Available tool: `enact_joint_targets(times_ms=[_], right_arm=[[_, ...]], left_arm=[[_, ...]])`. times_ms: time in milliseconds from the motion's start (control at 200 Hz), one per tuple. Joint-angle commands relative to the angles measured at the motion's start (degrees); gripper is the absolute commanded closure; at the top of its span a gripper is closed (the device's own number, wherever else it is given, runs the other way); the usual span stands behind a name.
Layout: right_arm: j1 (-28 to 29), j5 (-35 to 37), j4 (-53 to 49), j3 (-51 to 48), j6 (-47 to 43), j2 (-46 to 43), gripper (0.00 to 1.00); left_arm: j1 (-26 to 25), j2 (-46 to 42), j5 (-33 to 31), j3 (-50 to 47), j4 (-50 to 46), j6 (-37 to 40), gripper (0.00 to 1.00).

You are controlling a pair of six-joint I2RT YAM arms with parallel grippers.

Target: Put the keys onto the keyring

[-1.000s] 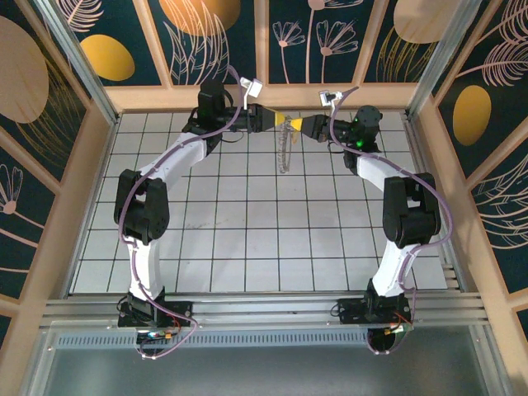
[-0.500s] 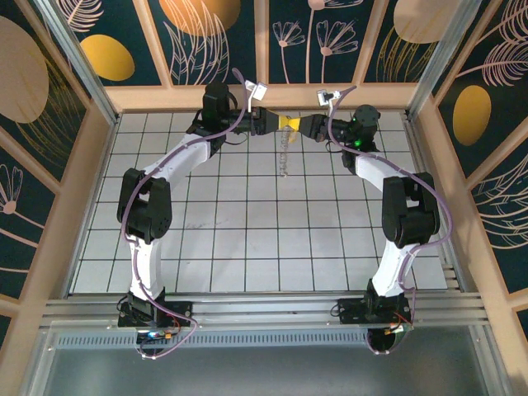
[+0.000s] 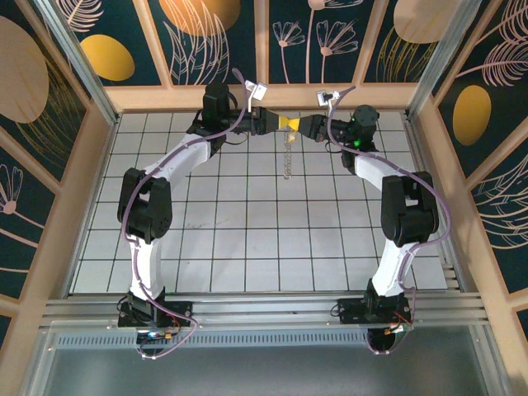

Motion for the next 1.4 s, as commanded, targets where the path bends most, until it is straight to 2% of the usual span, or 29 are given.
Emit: enact_joint_targets(times_ms=[0, 175, 470, 766, 921, 1116, 1236, 1301, 1396], right_arm=[[0.11, 1.31, 1.87, 1.97, 0.17, 0.42, 1.0], [0.05, 1.64, 2.16, 1.89, 0.34, 0.32, 1.0], [0.1, 1.59, 3.61, 1.78, 1.63, 0.49, 1.0], [0.12, 1.59, 4.23, 1.67, 2.06, 0.48, 1.0], [0.25, 1.4, 4.48, 1.43, 2.26, 0.16, 1.0], [-0.01, 2.31, 3.91, 0.9, 2.38, -1.13, 1.0], [-1.25, 3.99, 4.29, 0.14, 3.05, -2.46, 0.67], [-2.42, 5.04, 5.85, -0.9, 4.23, -3.56, 0.59], [-4.32, 6.05, 7.65, -3.22, 5.44, -5.41, 0.55]], left_arm=[[-0.4, -0.7, 1.89, -0.65, 2.54, -0.24, 0.73], [-0.47, -0.79, 2.12, -1.13, 2.65, -0.19, 0.78], [-0.47, -0.54, 1.68, -1.37, 3.79, -0.76, 0.77], [-0.84, -0.53, 1.62, -1.41, 6.05, -1.95, 0.9], [-1.1, -0.79, 1.02, -2.02, 7.28, -2.59, 1.0], [-1.17, -2.08, -1.31, -4.78, 14.08, -6.23, 1.0], [-1.15, -2.82, -2.33, -6.14, 17.86, -8.0, 1.0], [-1.19, -3.0, -2.31, -6.4, 19.6, -9.28, 1.0], [-1.19, -3.34, -2.35, -6.32, 20.01, -9.5, 1.0]])
